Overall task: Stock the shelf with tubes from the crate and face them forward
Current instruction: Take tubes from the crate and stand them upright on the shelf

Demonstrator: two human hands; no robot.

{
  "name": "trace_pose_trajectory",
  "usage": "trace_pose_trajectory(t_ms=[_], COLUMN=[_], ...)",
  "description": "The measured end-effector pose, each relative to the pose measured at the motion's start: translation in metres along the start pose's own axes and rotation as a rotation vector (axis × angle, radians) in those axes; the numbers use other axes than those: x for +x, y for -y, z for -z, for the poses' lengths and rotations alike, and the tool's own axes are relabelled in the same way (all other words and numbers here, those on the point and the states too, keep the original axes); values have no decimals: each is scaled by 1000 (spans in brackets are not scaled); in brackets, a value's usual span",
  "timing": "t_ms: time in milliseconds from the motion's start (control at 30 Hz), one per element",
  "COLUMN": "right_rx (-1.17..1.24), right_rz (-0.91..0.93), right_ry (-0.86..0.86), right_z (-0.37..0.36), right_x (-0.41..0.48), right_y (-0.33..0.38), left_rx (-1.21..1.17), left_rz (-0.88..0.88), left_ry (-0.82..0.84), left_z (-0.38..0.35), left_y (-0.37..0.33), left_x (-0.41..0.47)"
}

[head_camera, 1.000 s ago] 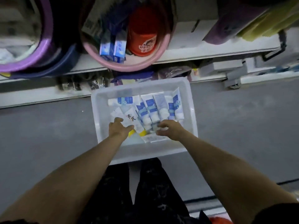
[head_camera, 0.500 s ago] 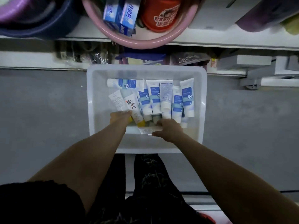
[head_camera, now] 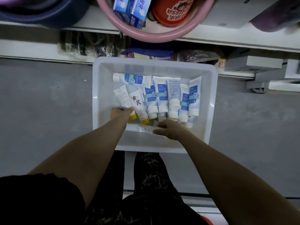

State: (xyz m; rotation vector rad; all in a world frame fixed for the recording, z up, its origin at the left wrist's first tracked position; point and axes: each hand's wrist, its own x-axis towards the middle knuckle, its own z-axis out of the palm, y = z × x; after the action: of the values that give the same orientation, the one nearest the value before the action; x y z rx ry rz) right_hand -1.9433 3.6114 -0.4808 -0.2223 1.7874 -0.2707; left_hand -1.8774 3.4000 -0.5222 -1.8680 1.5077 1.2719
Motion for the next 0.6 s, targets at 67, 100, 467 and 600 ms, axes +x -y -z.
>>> trace_pose_trajectory(t_ms=[67,100,467,600], right_rx=[-39,-54,382,726], right_rz=[4,9,-42,-75], right_ry=[46,61,32,20], right_z=[-2,-4,-1,20], right_x=[2,3,-47,-89], right_y=[3,4,12,27], left_rx=[-6,-8,-168,-306], left_rz=[-5,-10,143,90], left_ry=[21,32,339,464], left_z=[1,2,34,66], left_y=[1,0,0,-9], left_x=[1,1,-53,-95])
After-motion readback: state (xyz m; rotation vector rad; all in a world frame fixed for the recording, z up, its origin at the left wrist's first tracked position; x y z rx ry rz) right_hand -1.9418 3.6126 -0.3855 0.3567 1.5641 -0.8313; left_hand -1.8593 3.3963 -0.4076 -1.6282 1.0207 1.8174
